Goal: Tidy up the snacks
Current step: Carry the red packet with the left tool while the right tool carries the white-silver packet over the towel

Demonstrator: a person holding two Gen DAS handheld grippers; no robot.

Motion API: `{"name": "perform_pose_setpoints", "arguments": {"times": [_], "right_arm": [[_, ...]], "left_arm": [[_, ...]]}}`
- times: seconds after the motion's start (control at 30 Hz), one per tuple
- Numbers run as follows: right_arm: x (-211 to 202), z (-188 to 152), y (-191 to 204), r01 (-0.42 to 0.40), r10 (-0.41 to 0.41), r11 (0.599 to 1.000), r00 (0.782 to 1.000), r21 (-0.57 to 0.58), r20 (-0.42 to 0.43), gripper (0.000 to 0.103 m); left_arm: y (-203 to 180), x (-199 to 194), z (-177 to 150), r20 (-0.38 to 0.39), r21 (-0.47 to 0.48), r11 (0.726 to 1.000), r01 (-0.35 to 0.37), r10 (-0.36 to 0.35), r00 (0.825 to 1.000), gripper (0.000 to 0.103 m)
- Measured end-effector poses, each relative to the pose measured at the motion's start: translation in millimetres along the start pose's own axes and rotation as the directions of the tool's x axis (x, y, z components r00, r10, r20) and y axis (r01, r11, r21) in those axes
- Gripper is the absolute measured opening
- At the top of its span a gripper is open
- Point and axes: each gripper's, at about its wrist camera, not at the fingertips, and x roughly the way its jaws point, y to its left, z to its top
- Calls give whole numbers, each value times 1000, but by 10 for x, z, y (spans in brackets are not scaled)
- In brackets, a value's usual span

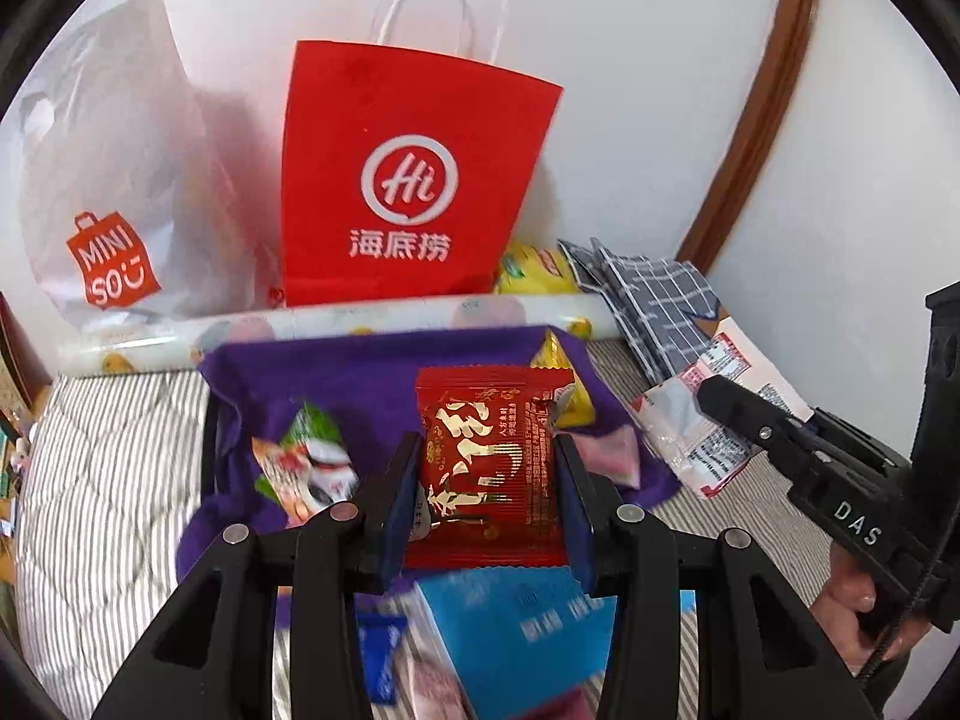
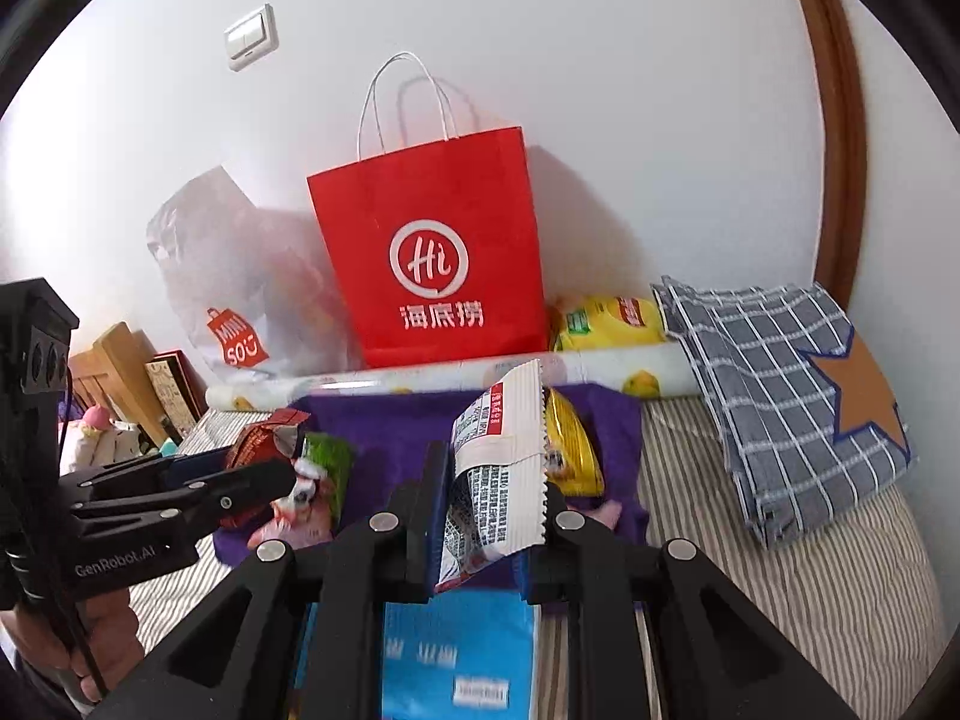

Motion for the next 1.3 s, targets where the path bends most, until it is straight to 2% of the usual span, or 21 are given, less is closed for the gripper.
{"name": "perform_pose_setpoints", "arguments": {"times": [0.1, 0.2, 0.27, 0.53, 0.7, 0.97, 1.3], "right_arm": [[135, 117, 7, 8, -7, 1000, 1000, -15, 11, 17], [339, 177, 8, 23, -22, 999, 1000, -37, 20, 17], [470, 153, -15, 36, -35, 999, 999, -41, 18, 17], [861, -146, -216, 80, -83, 996, 994, -45, -72, 17], [795, -170, -320, 78, -78, 997, 996, -4, -52, 17], [714, -180, -242, 88, -88, 996, 996, -30, 1, 17], [812, -223, -239, 86, -88, 995, 995, -41, -44, 17]], "left_arm": [[89, 41, 90, 31, -10, 1000, 0, 0, 1000, 42], [194, 138, 170, 59, -15, 999, -43, 44, 997, 42], [303, 224, 157, 50, -32, 997, -73, 75, 996, 42], [634, 429, -74, 2, -103, 987, -126, 126, 992, 42], [609, 424, -115, 10, -95, 986, -136, 138, 990, 42], [538, 437, -149, 16, -78, 987, -142, 144, 989, 42], [504, 417, -154, 19, -75, 988, -133, 134, 991, 43]]}}
